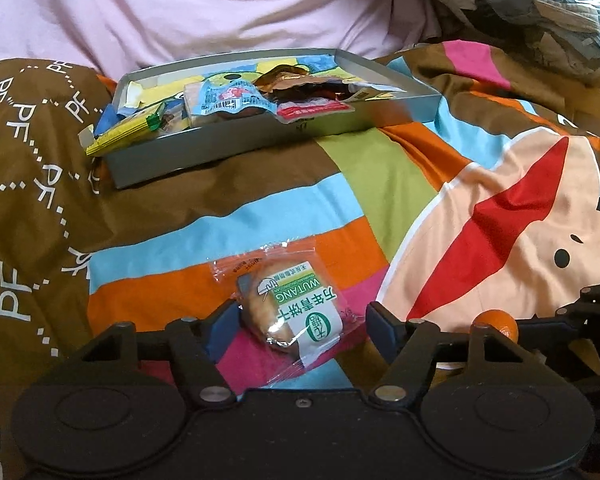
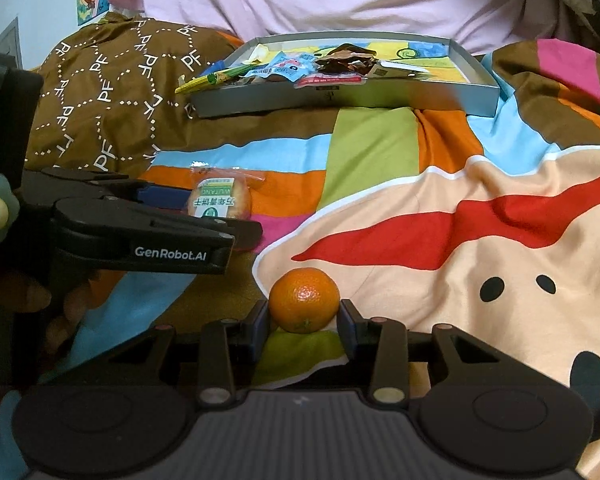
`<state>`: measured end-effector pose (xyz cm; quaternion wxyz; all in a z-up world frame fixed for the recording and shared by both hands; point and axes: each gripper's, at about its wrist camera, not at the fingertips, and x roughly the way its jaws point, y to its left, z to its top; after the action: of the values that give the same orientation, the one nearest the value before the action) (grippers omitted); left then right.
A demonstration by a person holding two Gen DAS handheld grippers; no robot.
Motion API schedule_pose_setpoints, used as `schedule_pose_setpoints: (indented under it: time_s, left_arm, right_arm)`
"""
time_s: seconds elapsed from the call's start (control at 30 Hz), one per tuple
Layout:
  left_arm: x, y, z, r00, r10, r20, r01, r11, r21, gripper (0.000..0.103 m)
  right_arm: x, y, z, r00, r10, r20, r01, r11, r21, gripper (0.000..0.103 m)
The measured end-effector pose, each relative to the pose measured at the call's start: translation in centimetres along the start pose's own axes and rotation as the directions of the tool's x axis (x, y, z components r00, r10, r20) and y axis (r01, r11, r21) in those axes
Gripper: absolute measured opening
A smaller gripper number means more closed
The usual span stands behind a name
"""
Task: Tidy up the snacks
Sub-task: 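Grasp the tangerine with the right tool while the left tool grasps the wrapped cake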
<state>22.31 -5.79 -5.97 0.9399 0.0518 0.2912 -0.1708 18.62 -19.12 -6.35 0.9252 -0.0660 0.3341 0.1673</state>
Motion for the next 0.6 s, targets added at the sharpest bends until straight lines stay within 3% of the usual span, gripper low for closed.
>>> schedule_pose_setpoints:
  time_s: [0.13,0.6]
  left_arm:
    - [-0.18,0.15,0.1,1.0,-0.005,0.011,0.005,1.0,-0.014,0.063]
    - [-0.68,0.96,0.15,0.999,-0.016,0.031,0.019,0.997,-0.073,0.061]
  right_arm:
    - [-0.02,0.11,-0.09,1.0,-0.005,0.002,0.005,1.0,-0.007,0.042]
    - [-0.14,0.32,0.26,1.0,-0.014,0.012,0.015,1.0,-0.023,0.04]
